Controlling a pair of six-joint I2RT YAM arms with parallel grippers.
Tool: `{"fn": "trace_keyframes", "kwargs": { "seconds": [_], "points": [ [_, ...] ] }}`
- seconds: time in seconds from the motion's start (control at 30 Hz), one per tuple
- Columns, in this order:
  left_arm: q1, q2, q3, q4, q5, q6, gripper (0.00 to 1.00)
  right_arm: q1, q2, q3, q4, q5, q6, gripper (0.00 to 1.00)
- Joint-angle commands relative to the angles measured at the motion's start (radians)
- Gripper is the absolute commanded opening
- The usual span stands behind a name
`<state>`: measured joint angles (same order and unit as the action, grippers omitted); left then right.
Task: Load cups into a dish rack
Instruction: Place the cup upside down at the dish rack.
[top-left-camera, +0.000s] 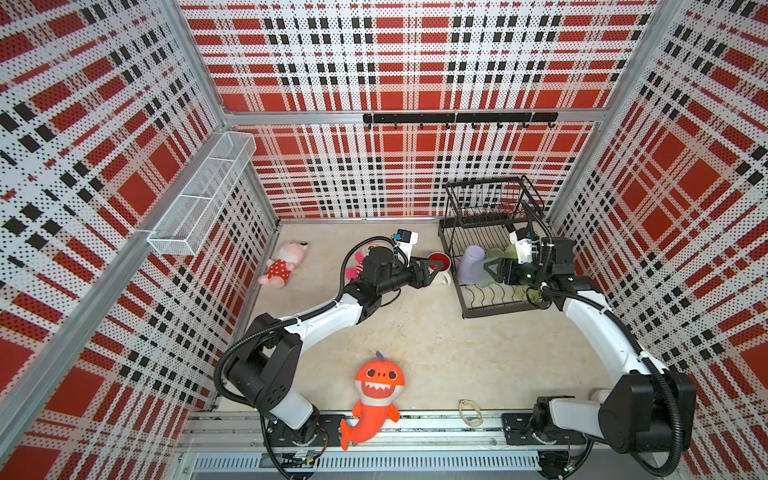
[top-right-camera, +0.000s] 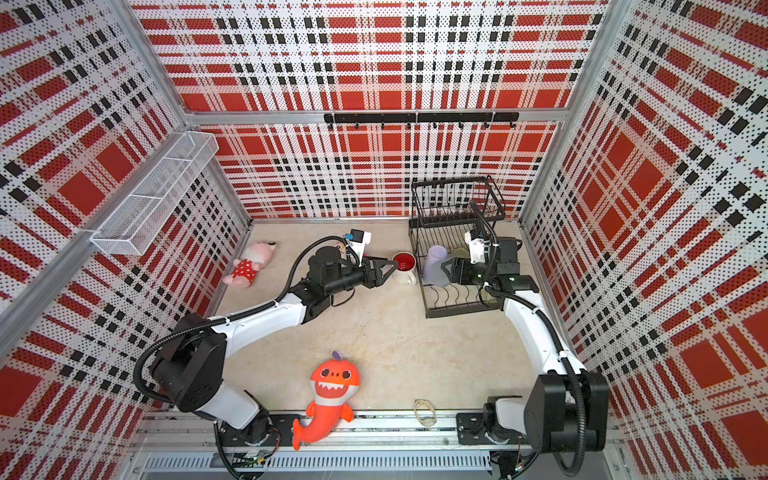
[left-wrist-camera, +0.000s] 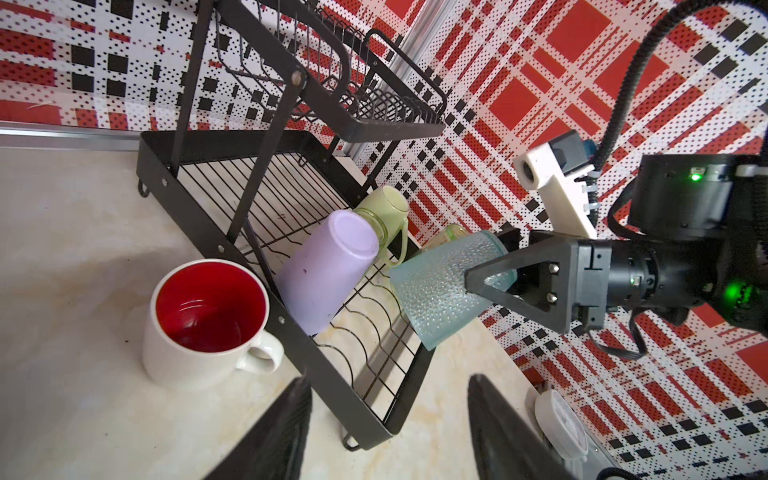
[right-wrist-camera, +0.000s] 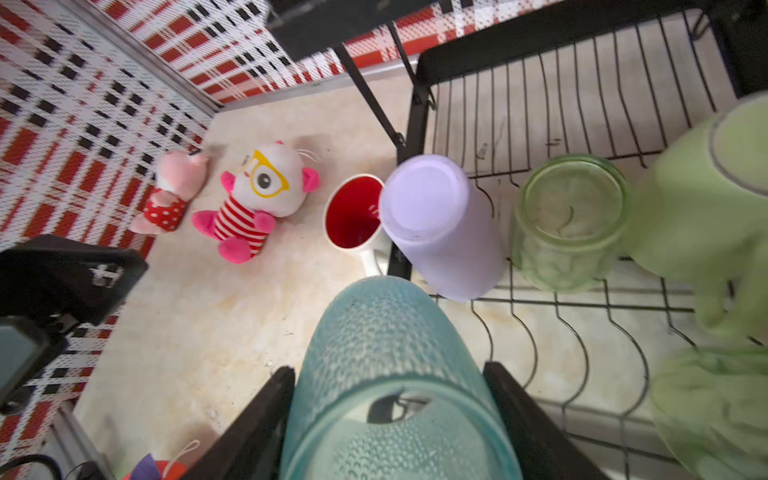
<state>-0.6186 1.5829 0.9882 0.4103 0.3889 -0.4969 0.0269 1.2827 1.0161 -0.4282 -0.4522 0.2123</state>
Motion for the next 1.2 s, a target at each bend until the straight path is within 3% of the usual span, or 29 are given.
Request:
{"fn": "trace_keyframes", "kwargs": {
  "seconds": [0.0, 0.23, 0.67, 1.17],
  "points": [
    [-0.002, -0.023, 0.029, -0.041, -0.046, 0.041, 0.63, 0.015, -0.007, 0.003, -0.04, 0.154, -0.063, 0.63],
    [-0.005, -0.003, 0.06, -0.137, -0.154, 0.078, 0.62, 0.09, 0.05, 0.024, -0.081, 0.401, -0.094, 0.63],
    [-0.004, 0.022, 0.067, -0.167, -0.19, 0.081, 0.62, 0.12, 0.144, 0.034, -0.098, 0.537, -0.102, 0.63],
    [0.006, 0.04, 0.055, -0.171, -0.204, 0.078, 0.61, 0.12, 0.207, 0.036, -0.09, 0.596, -0.09, 0.66]
  ]
}}
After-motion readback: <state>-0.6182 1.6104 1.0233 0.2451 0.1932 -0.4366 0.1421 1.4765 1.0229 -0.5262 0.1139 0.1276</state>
